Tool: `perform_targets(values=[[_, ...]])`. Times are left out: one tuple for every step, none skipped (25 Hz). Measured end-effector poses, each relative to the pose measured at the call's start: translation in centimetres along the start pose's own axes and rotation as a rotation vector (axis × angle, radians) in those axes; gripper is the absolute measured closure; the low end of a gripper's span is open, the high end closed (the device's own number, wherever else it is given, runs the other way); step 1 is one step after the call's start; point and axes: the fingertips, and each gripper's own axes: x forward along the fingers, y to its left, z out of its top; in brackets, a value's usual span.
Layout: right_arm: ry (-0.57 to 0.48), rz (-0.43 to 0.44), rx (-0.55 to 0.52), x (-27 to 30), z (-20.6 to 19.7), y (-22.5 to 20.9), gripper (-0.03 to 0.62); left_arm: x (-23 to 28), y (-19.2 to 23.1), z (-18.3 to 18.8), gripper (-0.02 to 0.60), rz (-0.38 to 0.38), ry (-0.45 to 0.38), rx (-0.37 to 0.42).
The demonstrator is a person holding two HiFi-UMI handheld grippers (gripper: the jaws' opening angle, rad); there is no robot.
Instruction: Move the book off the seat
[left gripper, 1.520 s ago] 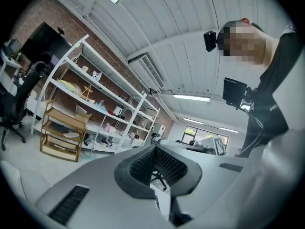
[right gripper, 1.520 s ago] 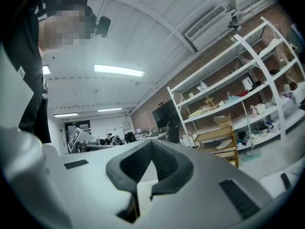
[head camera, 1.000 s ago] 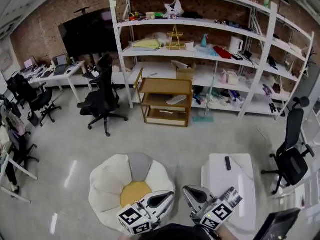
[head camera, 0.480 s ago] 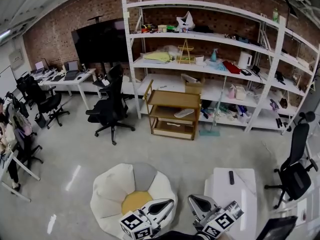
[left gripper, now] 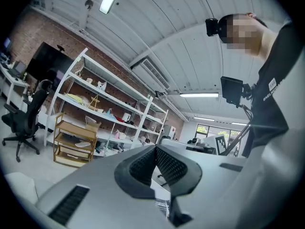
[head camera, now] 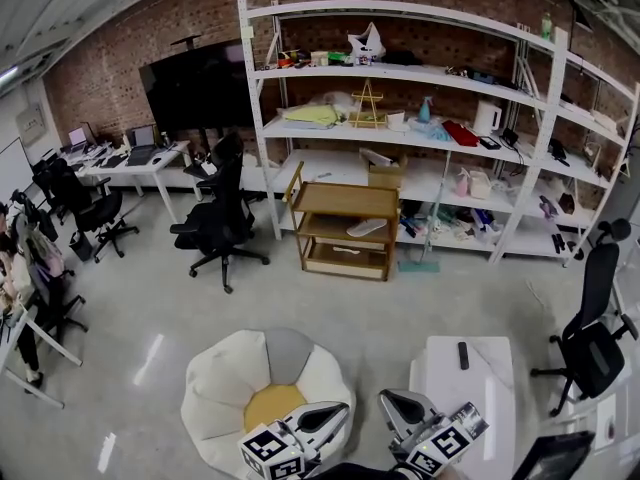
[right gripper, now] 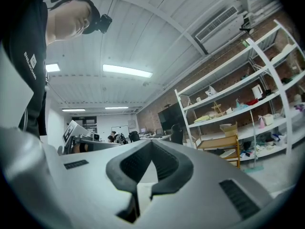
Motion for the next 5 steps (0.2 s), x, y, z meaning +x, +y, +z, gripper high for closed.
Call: perform_targets(values=[[0.002,-0.003,-0.001,-0.08,-0.04,-0.11,0.582,-0.02,0.06,-0.17,0.577,0.009,0.008,0.013],[0.003,-0.005,-0.002,-0.16,-0.09,-0.19,0.582,-0.03,0.07,-0.3,0.577,0.019,0.014,0.035],[0.004,-0.006,-0.003,-0.25,-0.15,-0.24,0.582,-0.02,0.01,-0.39,0.577,0.028,0.018,0.06],[0.005,-0.008,-0.003,-0.34,-0.2,-0.28,0.582,-0.02,-0.08,-0.46,0.577,0.035,0.02,0.084],[0.005,-0.009,-0.003,-0.43,-0.26,-0.31,0.582,-0.02,-0.18,-0.53,0.577,0.041,0.022,0.107]])
